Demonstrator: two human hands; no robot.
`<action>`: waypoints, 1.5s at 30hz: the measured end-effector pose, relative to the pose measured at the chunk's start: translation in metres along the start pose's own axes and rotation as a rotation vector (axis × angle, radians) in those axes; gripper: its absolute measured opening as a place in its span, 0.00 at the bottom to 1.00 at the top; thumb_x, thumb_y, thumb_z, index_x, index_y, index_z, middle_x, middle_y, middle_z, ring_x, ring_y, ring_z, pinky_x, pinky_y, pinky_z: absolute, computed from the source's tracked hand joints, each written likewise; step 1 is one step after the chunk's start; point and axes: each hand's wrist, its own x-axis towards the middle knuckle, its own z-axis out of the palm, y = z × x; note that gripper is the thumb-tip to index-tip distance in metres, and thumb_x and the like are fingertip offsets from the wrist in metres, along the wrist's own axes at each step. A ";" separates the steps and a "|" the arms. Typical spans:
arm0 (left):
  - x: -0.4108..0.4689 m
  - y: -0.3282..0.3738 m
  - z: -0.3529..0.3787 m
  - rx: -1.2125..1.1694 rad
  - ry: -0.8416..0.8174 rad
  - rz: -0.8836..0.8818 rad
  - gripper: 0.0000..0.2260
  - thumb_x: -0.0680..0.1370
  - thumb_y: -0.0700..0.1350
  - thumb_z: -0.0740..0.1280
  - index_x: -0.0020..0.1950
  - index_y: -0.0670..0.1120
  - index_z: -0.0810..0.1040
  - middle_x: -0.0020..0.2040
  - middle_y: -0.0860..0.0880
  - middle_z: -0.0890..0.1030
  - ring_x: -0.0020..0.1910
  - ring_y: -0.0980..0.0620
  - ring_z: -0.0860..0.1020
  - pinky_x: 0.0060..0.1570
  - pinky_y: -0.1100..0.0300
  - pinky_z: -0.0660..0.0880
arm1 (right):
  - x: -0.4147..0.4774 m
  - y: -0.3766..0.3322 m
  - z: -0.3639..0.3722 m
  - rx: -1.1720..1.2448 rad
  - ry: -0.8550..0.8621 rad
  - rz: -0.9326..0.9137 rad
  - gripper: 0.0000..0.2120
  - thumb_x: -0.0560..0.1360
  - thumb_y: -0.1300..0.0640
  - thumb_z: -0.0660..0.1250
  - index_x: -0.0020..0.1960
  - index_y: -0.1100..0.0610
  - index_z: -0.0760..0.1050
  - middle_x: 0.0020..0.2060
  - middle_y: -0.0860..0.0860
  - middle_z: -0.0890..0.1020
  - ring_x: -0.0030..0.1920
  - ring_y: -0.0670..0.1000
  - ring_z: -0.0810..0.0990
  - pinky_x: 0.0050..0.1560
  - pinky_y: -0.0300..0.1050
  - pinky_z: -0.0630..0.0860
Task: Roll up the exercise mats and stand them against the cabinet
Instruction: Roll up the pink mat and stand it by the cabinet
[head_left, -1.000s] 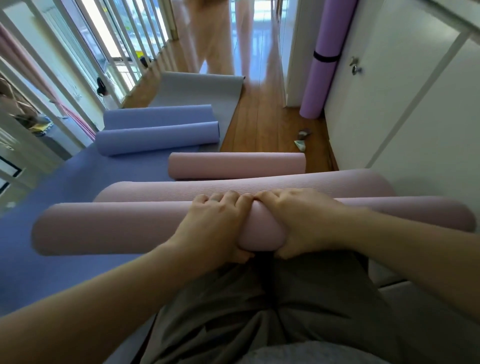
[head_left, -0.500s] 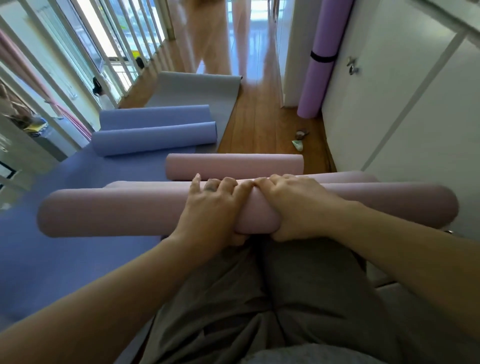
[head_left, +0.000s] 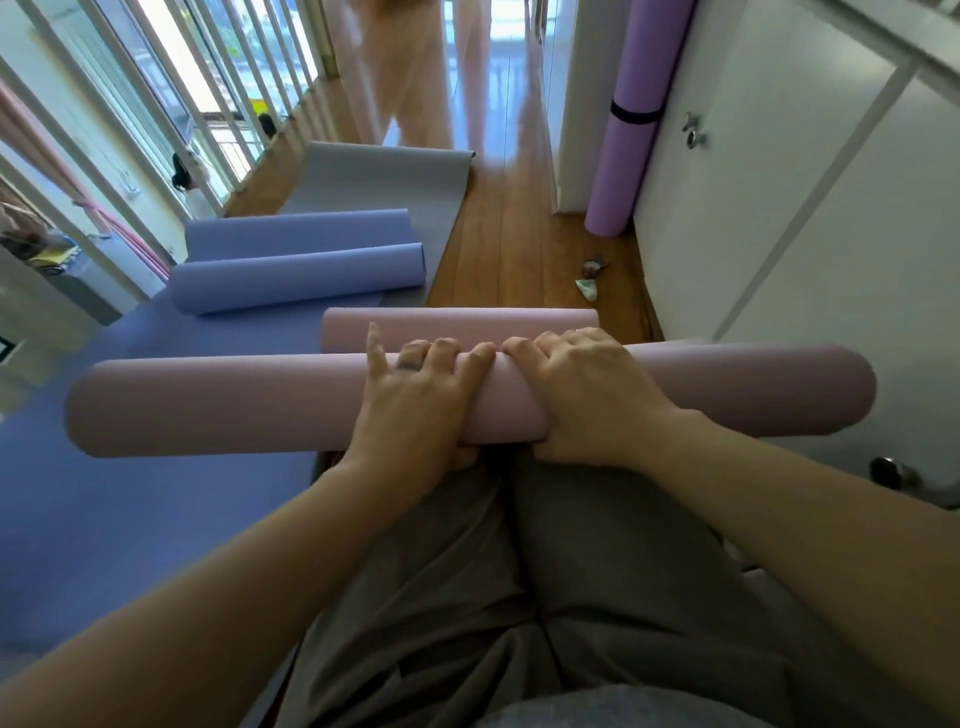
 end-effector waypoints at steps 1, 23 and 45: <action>0.002 -0.001 -0.001 -0.008 0.007 0.001 0.38 0.72 0.60 0.68 0.76 0.53 0.52 0.71 0.47 0.67 0.70 0.44 0.66 0.70 0.32 0.47 | 0.003 0.003 -0.001 0.018 -0.029 -0.001 0.39 0.65 0.42 0.74 0.70 0.51 0.62 0.58 0.52 0.77 0.57 0.53 0.77 0.61 0.51 0.71; 0.017 0.002 -0.033 -0.226 -0.376 0.133 0.43 0.65 0.69 0.70 0.74 0.58 0.58 0.66 0.51 0.72 0.63 0.48 0.71 0.62 0.51 0.67 | -0.027 -0.004 -0.018 0.031 -0.190 -0.015 0.46 0.68 0.38 0.71 0.76 0.48 0.49 0.71 0.48 0.66 0.71 0.52 0.64 0.75 0.61 0.46; 0.044 -0.010 -0.026 -0.279 -0.404 0.049 0.41 0.66 0.66 0.72 0.74 0.56 0.60 0.65 0.50 0.72 0.58 0.50 0.71 0.59 0.52 0.68 | -0.009 0.001 0.004 0.000 0.034 0.017 0.42 0.66 0.42 0.74 0.73 0.53 0.60 0.65 0.54 0.74 0.64 0.57 0.73 0.70 0.58 0.62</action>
